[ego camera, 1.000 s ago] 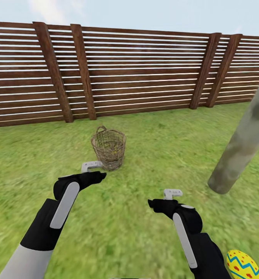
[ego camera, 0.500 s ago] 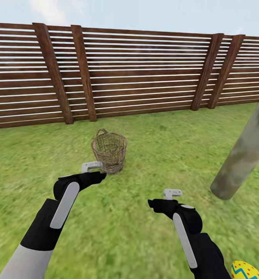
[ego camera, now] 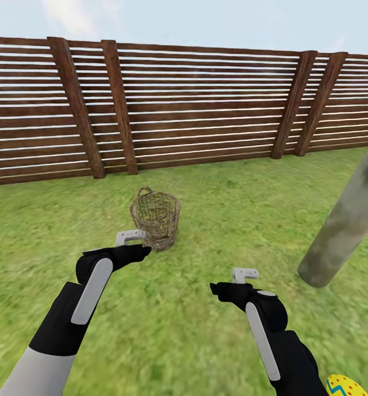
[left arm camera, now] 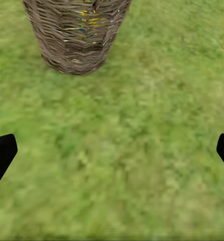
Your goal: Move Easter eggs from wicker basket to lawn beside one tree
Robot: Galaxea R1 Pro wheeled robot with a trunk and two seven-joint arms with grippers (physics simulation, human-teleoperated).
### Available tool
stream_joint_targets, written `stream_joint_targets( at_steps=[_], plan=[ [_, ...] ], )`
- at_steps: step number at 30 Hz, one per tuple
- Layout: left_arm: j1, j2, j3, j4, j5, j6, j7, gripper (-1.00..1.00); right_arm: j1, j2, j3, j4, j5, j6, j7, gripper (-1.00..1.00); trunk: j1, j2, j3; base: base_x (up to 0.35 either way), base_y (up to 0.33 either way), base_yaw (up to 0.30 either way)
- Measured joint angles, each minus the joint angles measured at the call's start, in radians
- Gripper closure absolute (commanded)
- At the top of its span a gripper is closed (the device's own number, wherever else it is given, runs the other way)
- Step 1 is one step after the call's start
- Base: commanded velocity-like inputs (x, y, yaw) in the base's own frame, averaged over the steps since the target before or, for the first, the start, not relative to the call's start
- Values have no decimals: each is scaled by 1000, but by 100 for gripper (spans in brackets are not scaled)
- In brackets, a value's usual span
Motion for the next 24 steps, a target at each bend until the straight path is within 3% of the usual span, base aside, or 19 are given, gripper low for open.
stream_joint_targets(
  at_steps=[14, 18, 20, 24],
  plan=[
    [-1, -1, 1, 1, 2, 60, 1, -100, 0, 0, 0, 0, 0, 0, 1, -100, -54, 98, 44, 0, 0, 0],
    [-1, 0, 39, 2, 5, 63, -1, -100, 0, 0, 0, 0, 0, 0, 1, -100, -69, 126, 56, 0, 0, 0],
    [0, 1, 81, 2, 8, 63, -3, -100, 0, 0, 0, 0, 0, 0, 0, -100, -69, 126, 56, 0, 0, 0],
    [0, 1, 113, 2, 10, 63, -4, -100, 0, 0, 0, 0, 0, 0, 1, -100, -69, 126, 56, 13, 0, 0]
  ],
)
